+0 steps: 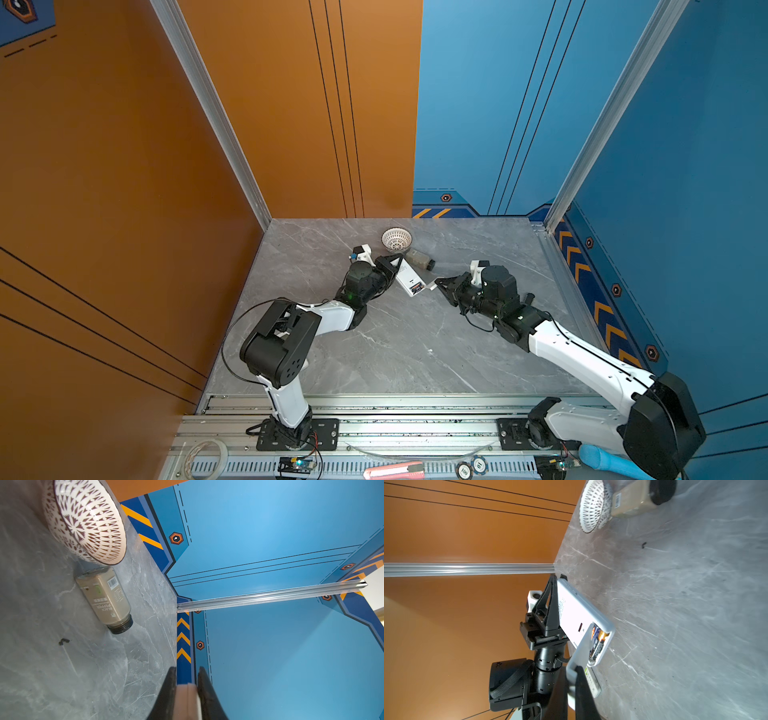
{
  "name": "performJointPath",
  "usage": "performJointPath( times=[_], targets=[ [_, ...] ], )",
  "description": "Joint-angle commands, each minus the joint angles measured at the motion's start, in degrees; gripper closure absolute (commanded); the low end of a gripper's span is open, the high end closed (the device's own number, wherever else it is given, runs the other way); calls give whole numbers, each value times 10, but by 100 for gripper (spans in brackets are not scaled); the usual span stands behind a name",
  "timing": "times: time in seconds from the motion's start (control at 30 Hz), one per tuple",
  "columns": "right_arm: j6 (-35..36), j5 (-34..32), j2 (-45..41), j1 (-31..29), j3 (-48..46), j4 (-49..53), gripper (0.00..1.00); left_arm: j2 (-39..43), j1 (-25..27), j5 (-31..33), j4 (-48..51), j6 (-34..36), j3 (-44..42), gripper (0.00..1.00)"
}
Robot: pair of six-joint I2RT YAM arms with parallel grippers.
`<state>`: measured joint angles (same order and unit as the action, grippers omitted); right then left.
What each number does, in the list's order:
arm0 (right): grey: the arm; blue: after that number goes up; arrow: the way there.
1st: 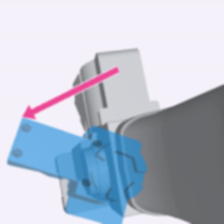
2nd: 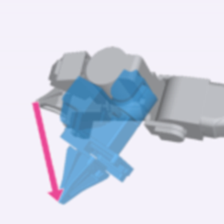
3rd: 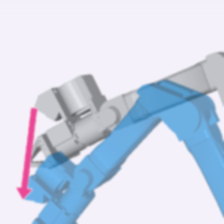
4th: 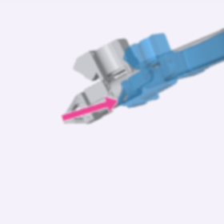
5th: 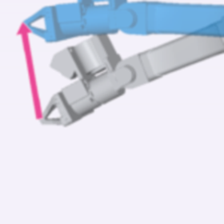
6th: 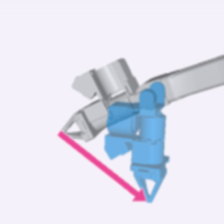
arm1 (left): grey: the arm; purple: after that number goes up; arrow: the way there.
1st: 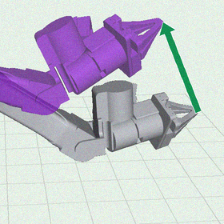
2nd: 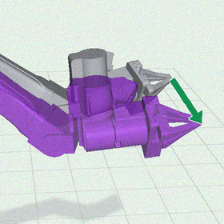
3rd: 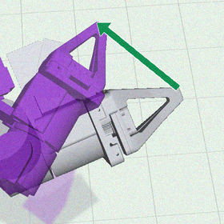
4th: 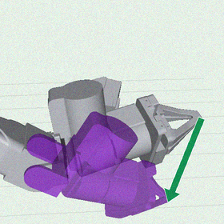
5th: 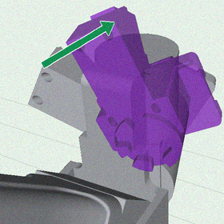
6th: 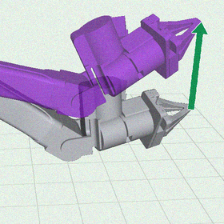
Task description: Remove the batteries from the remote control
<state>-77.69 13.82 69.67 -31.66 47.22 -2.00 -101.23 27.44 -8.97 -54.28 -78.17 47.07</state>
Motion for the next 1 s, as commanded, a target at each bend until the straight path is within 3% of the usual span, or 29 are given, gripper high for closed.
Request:
performJointPath(
  times=[0.0, 0.2, 0.4, 0.5, 0.57, 0.67, 0.77, 0.87, 0.97],
  targets=[
    [64, -12, 31, 18, 40, 201, 100, -20, 3, 3, -28, 26, -20, 100],
    [113, 36, 197, 19, 93, 233, 100, -64, 21, 4, -99, 38, -72, 100],
    [148, -2, 274, 5, 151, 286, 98, -83, 37, 64, -143, 32, -146, 100],
    [158, 0, 303, 5, 170, 304, 85, -99, 38, 107, -187, 11, -187, 95],
    [164, 6, 309, 8, 181, 310, 67, -113, 39, 126, -217, -5, -204, 86],
    [176, 7, 292, 25, 188, 322, 46, -127, 41, 147, -230, -15, -224, 55],
    [200, 20, 255, 59, 185, 335, 36, -133, 40, 169, -260, -29, -253, 31],
    [241, 25, 212, 106, 184, 383, 30, -111, 34, 185, -251, -35, -280, 17],
    [277, 15, 162, 158, 175, 425, 25, -62, 28, 194, -179, -40, -298, 4]
  ],
)
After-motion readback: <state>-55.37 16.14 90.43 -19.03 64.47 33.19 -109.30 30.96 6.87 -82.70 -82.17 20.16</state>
